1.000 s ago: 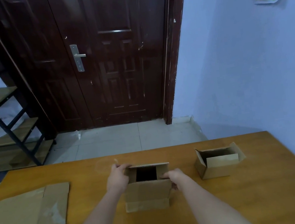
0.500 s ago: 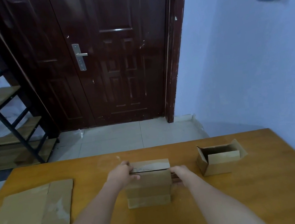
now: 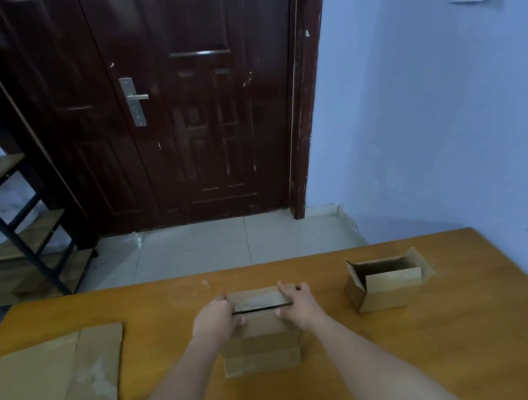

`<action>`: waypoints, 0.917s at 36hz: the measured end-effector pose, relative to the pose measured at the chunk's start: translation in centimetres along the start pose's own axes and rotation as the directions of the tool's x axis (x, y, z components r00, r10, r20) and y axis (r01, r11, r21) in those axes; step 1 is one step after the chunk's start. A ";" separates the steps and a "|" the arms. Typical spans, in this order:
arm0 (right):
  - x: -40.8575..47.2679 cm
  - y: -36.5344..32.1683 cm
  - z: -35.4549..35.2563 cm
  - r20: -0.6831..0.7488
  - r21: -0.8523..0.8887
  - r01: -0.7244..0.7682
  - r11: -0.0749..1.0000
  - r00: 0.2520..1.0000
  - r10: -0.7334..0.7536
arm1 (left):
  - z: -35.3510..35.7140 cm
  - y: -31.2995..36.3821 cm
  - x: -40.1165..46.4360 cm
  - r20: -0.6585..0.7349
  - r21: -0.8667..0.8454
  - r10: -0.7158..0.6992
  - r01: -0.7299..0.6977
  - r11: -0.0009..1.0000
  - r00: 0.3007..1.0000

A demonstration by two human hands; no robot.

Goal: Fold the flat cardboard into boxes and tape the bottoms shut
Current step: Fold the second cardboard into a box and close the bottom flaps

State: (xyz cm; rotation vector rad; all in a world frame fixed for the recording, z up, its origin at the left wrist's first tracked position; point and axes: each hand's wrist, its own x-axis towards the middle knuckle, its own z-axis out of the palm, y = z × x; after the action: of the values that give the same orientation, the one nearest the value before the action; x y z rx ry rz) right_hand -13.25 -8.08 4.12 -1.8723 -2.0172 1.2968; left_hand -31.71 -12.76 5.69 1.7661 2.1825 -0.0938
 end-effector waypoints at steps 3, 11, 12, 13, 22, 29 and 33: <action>0.3 0.1 0.1 -0.030 -0.133 0.019 0.991 0.999 -0.023 | 0.2 0.2 -0.2 -0.014 0.021 0.017 -0.017 1.000 1.000; -0.1 0.4 0.7 -0.071 -0.261 0.055 0.964 0.995 -0.076 | 1.4 0.5 -0.9 -0.003 0.017 0.024 -0.024 1.000 1.000; -0.1 0.4 0.7 -0.075 -0.256 0.058 0.965 0.994 -0.080 | 1.4 0.5 -1.0 -0.002 0.017 0.024 -0.024 1.000 1.000; -0.1 0.5 0.6 -0.075 -0.255 0.060 0.965 0.994 -0.082 | 1.4 0.5 -1.1 -0.004 0.019 0.027 -0.027 0.999 1.000; -1.6 2.1 0.9 -0.010 -0.254 0.093 0.963 0.995 -0.099 | 2.0 0.7 -2.5 0.042 0.126 0.075 -0.080 0.989 0.996; -1.7 2.2 2.1 0.027 -0.436 0.068 0.897 0.998 -0.062 | 2.5 0.8 -3.1 0.094 0.223 0.113 -0.132 0.966 0.989; -2.1 2.4 3.1 -0.008 -0.590 0.057 0.805 0.997 -0.077 | 3.1 0.6 -2.8 0.057 0.405 0.148 -0.158 0.900 0.987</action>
State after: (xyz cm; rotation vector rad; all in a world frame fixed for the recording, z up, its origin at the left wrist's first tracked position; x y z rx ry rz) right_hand -12.73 -11.75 1.67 -1.9819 -2.6602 0.6374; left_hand -30.01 -16.03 3.67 2.1358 2.1073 -0.5708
